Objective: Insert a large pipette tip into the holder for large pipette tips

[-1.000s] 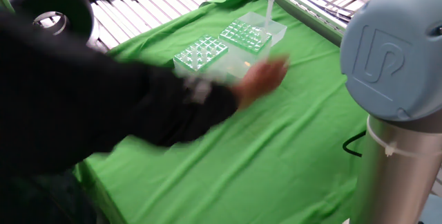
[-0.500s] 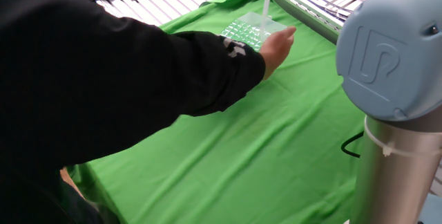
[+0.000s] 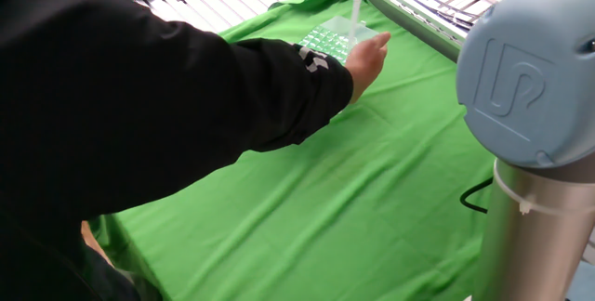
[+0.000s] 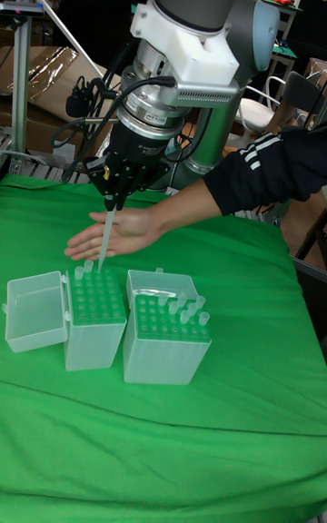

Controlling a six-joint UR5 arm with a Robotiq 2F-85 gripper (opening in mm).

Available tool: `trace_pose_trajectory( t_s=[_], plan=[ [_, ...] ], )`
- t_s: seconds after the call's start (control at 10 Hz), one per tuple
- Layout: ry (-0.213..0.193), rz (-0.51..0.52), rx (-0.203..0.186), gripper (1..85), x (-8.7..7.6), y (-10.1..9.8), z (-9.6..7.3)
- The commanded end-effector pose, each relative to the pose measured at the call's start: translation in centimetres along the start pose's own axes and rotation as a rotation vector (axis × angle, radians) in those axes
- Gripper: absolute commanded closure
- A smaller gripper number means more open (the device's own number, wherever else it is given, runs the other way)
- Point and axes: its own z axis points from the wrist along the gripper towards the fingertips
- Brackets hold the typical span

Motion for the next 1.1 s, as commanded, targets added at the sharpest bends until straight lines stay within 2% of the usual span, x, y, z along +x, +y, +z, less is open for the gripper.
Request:
trace_pose_trajectory(
  t_s=[0.0, 0.2, 1.0],
  plan=[
    [-0.019, -0.006, -0.002, 85.0, -0.39, 0.05, 0.11],
    [-0.023, -0.006, -0.003, 85.0, -0.46, 0.04, 0.16],
    [0.002, -0.002, 0.0, 85.0, 0.25, 0.03, -0.09]
  ],
)
